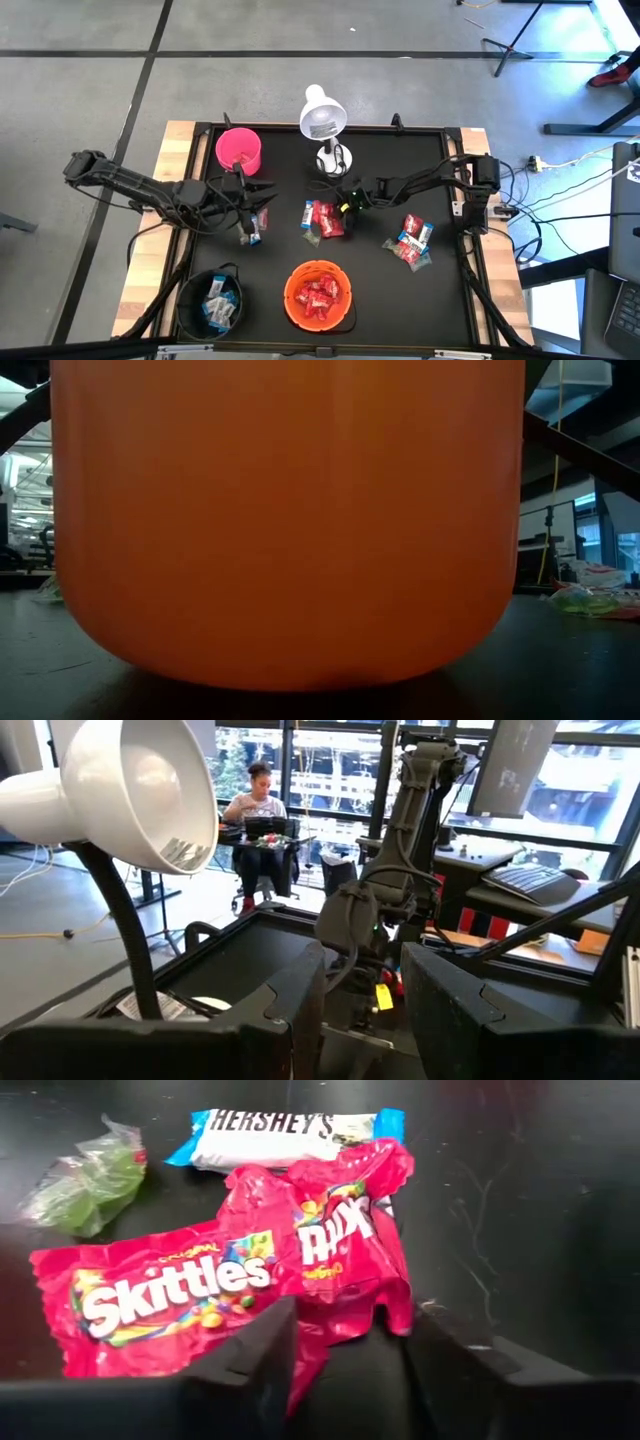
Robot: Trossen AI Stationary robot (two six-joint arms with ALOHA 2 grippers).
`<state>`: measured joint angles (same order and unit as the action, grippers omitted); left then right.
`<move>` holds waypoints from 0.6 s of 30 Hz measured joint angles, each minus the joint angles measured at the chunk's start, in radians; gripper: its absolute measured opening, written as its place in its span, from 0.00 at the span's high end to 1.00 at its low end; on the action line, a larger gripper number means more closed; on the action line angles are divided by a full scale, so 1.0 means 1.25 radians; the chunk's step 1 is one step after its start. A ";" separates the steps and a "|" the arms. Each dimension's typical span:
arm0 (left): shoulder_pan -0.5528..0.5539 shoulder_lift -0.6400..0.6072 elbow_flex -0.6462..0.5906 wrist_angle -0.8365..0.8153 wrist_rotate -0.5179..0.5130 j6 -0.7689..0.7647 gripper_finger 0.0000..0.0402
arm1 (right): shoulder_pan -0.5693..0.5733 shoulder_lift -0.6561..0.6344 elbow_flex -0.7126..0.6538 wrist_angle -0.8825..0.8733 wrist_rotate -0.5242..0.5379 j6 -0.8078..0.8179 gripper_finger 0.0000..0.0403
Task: Sort candy
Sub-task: Put the red candy into the orange bucket
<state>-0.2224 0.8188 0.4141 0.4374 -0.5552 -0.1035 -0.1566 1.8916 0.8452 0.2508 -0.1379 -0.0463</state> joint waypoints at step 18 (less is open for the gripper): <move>-0.001 0.028 0.000 -0.045 0.040 -0.056 0.69 | -0.001 -0.063 -0.002 -0.056 0.008 0.019 0.96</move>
<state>-0.2234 0.8540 0.4141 0.3818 -0.5056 -0.1740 -0.1577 1.8123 0.8433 0.1809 -0.1273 -0.0227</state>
